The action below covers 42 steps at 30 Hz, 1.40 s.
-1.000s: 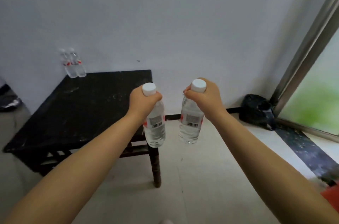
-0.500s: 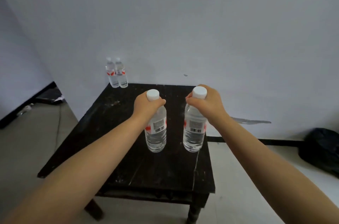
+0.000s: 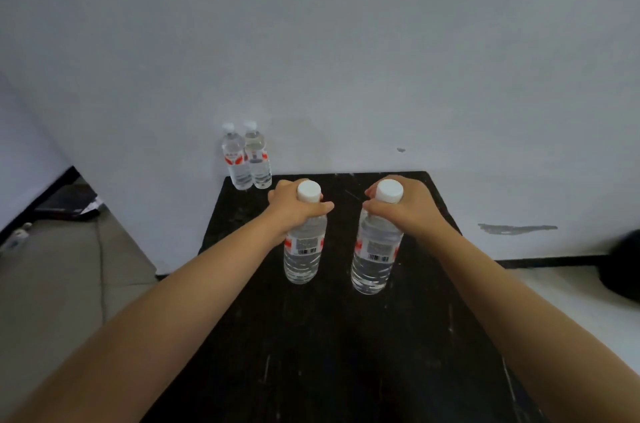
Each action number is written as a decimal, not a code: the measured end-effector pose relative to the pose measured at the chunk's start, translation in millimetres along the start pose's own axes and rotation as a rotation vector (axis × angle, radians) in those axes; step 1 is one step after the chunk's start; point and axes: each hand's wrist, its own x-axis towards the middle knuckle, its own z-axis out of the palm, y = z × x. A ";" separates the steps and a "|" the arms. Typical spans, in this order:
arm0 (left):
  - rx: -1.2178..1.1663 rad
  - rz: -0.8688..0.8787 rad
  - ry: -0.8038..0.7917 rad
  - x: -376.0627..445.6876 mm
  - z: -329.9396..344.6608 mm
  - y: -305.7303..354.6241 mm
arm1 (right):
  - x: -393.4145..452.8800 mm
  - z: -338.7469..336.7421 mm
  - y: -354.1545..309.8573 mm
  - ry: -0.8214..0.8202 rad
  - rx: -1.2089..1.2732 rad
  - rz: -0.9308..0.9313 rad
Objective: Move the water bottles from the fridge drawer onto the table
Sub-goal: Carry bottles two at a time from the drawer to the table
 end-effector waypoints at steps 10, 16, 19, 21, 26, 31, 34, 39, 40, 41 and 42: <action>0.142 0.120 0.167 124.0 -39.5 -21.0 | 132.0 65.5 3.9 -0.105 -0.305 0.000; 0.259 0.163 0.144 198.3 -63.0 -13.4 | 212.4 81.5 3.1 -0.153 -0.442 -0.049; 0.535 0.220 0.045 233.4 -74.9 -7.8 | 244.8 88.4 4.8 -0.105 -0.479 -0.053; 0.630 0.245 -0.008 256.2 -83.2 -5.3 | 262.4 94.6 7.3 -0.077 -0.469 -0.063; 0.777 0.320 -0.100 313.0 -85.3 -11.2 | 310.5 113.0 18.6 -0.049 -0.456 -0.028; 0.879 0.368 -0.126 358.1 -74.7 -21.9 | 344.6 140.3 40.0 -0.036 -0.396 0.070; 0.914 0.382 -0.099 381.4 -72.6 -26.7 | 358.9 155.7 55.3 -0.039 -0.373 0.121; 0.986 0.362 -0.084 402.1 -72.7 -38.3 | 372.2 170.9 64.8 -0.055 -0.370 0.136; 1.000 0.355 -0.088 404.3 -73.3 -41.2 | 374.4 173.3 63.7 -0.063 -0.373 0.128; 1.011 0.349 -0.088 406.7 -74.4 -44.3 | 377.3 175.6 62.3 -0.075 -0.375 0.116; 1.018 0.342 -0.087 408.7 -75.8 -47.2 | 380.3 177.6 61.0 -0.087 -0.376 0.101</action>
